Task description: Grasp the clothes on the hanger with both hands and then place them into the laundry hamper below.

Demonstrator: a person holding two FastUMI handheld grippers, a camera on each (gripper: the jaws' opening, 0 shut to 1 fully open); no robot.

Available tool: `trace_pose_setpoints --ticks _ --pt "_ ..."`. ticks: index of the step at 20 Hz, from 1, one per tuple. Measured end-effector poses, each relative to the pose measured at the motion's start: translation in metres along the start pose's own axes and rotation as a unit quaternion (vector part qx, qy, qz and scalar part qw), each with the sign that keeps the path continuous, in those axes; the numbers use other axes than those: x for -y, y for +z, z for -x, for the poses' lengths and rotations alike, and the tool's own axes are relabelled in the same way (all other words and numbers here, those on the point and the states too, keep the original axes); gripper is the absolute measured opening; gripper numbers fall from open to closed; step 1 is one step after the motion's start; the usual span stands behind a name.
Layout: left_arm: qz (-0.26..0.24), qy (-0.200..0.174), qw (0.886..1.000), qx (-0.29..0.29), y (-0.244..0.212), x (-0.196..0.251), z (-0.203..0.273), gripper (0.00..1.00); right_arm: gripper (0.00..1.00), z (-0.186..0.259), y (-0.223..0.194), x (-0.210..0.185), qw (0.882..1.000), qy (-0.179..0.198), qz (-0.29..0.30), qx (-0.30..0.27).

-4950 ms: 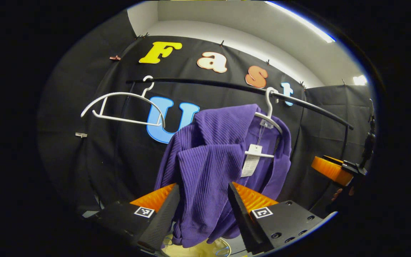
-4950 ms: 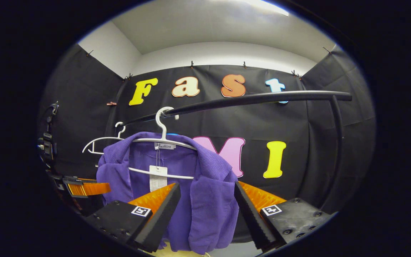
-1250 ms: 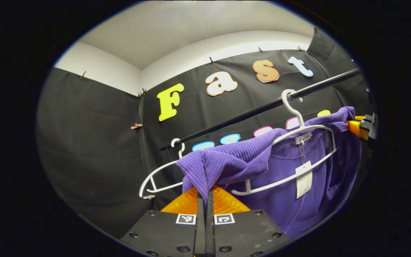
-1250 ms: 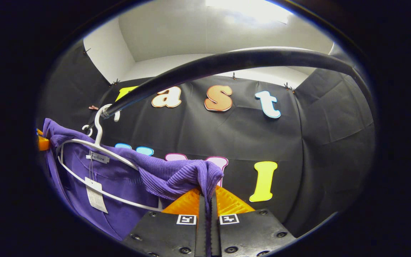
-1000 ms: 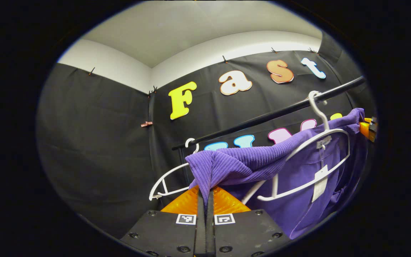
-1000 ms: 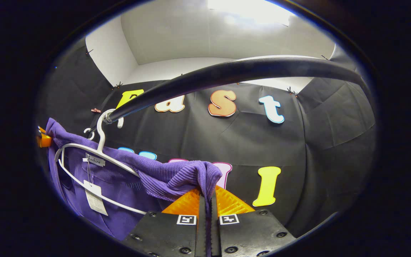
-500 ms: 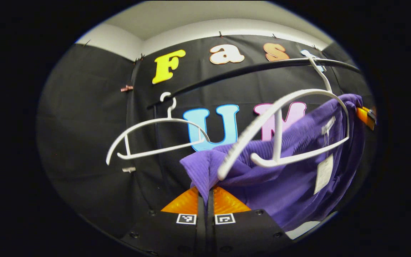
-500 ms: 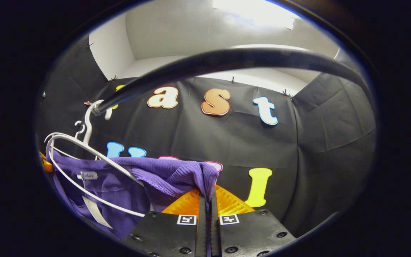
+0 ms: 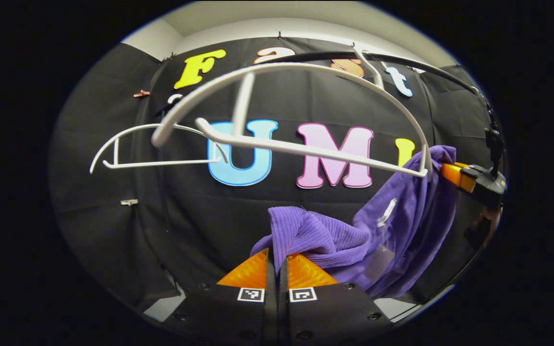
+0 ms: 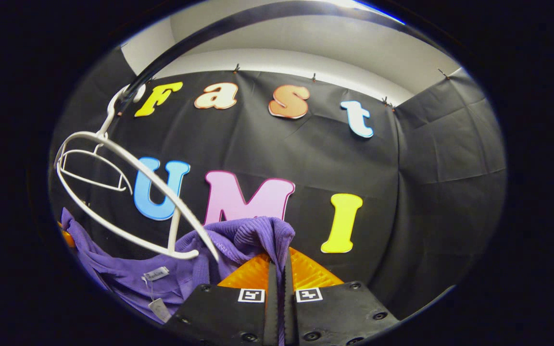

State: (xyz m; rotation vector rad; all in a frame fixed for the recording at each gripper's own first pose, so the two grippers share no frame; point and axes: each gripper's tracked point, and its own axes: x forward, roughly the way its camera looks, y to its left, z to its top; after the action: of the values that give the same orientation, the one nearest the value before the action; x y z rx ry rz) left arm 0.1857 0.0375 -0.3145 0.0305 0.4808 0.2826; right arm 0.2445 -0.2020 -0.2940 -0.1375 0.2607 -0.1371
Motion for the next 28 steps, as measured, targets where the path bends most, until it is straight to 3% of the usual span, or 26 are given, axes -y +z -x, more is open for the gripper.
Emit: trace_pose_setpoints --ticks 2,5,10,12,14,19,23,28 --pt "0.005 -0.022 1.0 -0.015 -0.01 0.016 -0.004 0.05 0.09 0.003 -0.04 -0.013 0.998 0.022 -0.007 -0.056" --pt "0.011 -0.06 0.997 -0.04 -0.031 0.043 -0.002 0.05 0.09 0.027 -0.079 -0.053 0.986 0.085 -0.066 -0.125" --pt "0.024 -0.097 0.99 -0.099 -0.066 0.067 -0.015 0.05 0.09 0.07 -0.093 -0.139 0.957 0.206 -0.102 -0.177" --pt "0.018 -0.104 0.988 -0.116 -0.078 0.068 -0.017 0.05 0.06 0.086 -0.097 -0.167 0.942 0.243 -0.12 -0.199" --pt "0.013 -0.114 0.985 -0.128 -0.087 0.069 -0.02 0.04 0.06 0.092 -0.107 -0.186 0.934 0.267 -0.113 -0.21" --pt "0.027 -0.108 0.971 -0.213 -0.142 0.065 -0.024 0.05 0.06 0.118 -0.164 -0.216 0.889 0.293 -0.153 -0.317" --pt "0.032 -0.103 0.961 -0.256 -0.169 0.07 -0.031 0.05 0.06 0.137 -0.192 -0.228 0.875 0.288 -0.15 -0.359" --pt "0.043 -0.092 0.953 -0.287 -0.185 0.071 -0.03 0.05 0.06 0.144 -0.205 -0.236 0.867 0.285 -0.142 -0.384"
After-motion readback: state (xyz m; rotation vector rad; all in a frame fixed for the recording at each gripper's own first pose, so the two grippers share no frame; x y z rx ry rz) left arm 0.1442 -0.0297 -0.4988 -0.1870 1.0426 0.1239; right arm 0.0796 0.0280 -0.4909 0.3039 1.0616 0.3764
